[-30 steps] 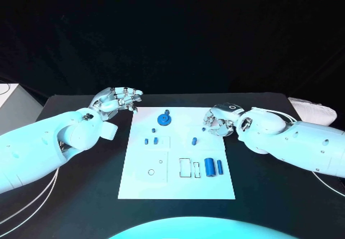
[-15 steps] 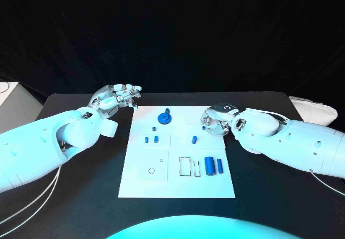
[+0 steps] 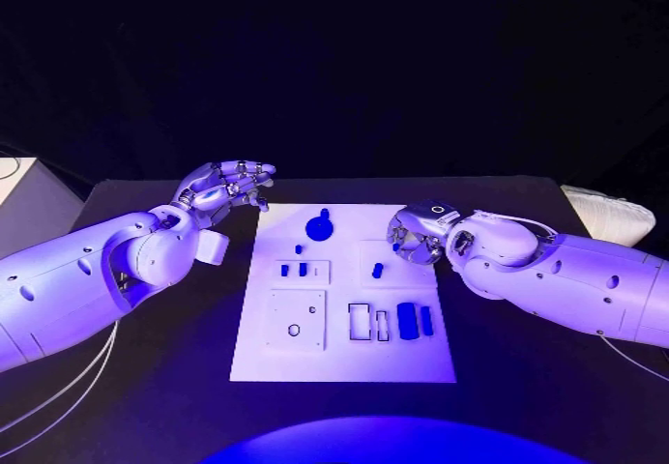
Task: Assemble the parts on the task board
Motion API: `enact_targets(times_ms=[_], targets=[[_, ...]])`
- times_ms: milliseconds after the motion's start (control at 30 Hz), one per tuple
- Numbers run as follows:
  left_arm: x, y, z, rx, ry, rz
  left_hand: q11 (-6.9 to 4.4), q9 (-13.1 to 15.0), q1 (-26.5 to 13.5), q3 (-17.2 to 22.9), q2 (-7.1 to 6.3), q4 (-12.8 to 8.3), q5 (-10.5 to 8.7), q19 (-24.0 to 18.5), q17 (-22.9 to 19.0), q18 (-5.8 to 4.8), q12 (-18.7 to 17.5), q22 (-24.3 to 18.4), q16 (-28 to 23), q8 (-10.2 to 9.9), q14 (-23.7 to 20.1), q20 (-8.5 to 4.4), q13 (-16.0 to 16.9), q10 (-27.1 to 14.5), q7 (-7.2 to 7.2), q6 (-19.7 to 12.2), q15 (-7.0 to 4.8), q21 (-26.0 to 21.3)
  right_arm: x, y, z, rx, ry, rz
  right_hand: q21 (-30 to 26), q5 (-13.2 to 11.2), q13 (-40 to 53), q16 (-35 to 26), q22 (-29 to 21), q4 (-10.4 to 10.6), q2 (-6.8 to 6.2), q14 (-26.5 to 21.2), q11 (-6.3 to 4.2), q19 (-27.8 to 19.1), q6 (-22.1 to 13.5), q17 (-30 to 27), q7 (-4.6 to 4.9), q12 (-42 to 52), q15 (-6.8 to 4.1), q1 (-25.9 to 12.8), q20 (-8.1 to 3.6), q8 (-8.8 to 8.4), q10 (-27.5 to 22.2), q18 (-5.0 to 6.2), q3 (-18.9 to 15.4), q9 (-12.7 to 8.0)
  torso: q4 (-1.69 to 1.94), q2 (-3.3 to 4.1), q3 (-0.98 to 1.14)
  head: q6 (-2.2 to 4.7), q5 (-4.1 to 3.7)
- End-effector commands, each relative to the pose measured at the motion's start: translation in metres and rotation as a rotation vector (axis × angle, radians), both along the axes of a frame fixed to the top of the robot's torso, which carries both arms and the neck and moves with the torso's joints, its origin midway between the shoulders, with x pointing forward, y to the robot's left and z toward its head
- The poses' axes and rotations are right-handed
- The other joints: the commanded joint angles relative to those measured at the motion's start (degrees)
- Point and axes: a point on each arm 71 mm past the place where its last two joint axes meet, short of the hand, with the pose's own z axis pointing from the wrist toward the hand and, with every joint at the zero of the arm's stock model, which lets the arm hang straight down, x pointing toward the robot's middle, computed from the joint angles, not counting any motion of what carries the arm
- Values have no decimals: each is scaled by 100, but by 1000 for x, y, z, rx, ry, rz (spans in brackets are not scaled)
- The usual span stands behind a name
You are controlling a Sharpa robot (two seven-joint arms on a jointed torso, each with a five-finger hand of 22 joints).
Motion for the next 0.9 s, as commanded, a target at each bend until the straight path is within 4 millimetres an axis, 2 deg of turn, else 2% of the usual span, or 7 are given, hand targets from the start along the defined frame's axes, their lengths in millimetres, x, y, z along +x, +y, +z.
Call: enact_targets(times_ms=[33, 200, 367, 567, 900], targets=[[-1, -2, 1, -3, -7, -23, 13, -3, 71, -14, 7, -33, -2, 44, -8, 89, -23, -12, -34, 31, -36, 4, -10, -32, 35, -21, -14, -24, -4, 2, -9, -31, 42, 11, 76, -47, 25, 71, 76, -19, 94, 166, -22, 43, 98, 41, -17, 50, 15, 31, -1, 50, 104, -62, 71, 37, -1, -1, 0, -7, -1], [-1, -3, 1, 1, -6, -26, 13, -3, 71, -14, 7, -33, -2, 44, -8, 89, -23, -12, -34, 31, -36, 4, -10, -32, 35, -21, -14, -24, -5, 3, -10, -35, 49, 13, 178, -87, 56, 146, 197, -54, 144, 163, -53, 45, 180, 81, -46, 57, -8, 51, -17, 97, 197, -75, 131, 89, -3, -1, 3, -10, 6], [-1, -3, 1, 5, -5, -29, 14, -3, 81, -13, 11, -39, -2, 47, -8, 89, -24, -15, -36, 33, -36, 4, -12, -34, 37, -23, -14, -27, -6, 4, -13, -34, 53, 16, 282, -180, 112, 245, 323, -118, 279, 161, -104, 37, 317, 132, -93, 71, -44, 95, -44, 185, 339, -86, 224, 176, -2, 0, 4, -15, -5], [-1, -4, 1, 10, -5, -34, 15, -4, 100, -11, 20, -49, -3, 55, -9, 90, -26, -21, -40, 36, -37, 3, -17, -35, 40, -25, -14, -33, -7, 6, -14, -25, 49, 13, 381, -169, 186, 299, 447, -195, 414, 150, -159, 30, 435, 135, -141, 91, -88, 111, -77, 297, 493, -98, 258, 289, -2, -1, 2, -33, -11], [-1, -4, 0, 16, -4, -37, 17, -6, 151, -11, 28, -85, -3, 71, -10, 90, -32, -29, -49, 46, -38, -2, -28, -39, 41, -27, -15, -41, -7, 3, -12, -4, 11, -18, 453, -175, 228, 346, 537, -276, 503, 151, -174, 31, 433, 156, -145, 82, -101, 148, -93, 343, 552, -110, 338, 359, -4, -2, 0, -36, -25]])
